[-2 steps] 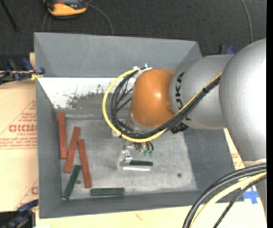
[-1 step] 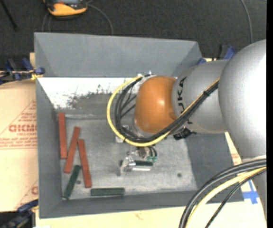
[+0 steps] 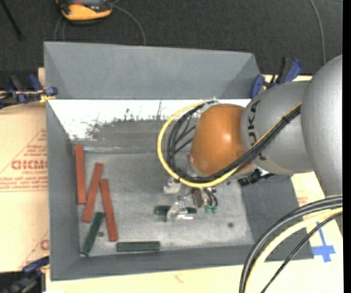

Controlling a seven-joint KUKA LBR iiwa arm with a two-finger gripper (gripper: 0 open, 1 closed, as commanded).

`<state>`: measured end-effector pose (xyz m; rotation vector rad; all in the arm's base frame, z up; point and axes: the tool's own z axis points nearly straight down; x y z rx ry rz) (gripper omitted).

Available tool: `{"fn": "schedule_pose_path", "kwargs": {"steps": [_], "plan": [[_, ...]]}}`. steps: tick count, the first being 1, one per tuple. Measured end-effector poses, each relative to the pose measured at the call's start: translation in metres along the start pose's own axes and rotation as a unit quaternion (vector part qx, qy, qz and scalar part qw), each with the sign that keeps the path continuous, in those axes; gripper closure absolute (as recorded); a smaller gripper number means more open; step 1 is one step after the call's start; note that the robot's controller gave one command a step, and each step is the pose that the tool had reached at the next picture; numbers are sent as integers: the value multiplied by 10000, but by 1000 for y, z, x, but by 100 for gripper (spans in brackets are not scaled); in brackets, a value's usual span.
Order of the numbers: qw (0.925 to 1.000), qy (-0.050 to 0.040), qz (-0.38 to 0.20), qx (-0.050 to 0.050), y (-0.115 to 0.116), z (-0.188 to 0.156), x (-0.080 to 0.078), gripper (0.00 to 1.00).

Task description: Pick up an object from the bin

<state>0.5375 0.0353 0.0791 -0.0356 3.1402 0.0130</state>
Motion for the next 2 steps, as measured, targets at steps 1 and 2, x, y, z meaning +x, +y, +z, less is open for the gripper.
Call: {"fn": "schedule_pose_path", "kwargs": {"steps": [1, 2], "plan": [[10000, 2, 3, 0, 0, 0, 0, 100], [9997, -53, 245, 37, -6, -171, -7, 100]]}}
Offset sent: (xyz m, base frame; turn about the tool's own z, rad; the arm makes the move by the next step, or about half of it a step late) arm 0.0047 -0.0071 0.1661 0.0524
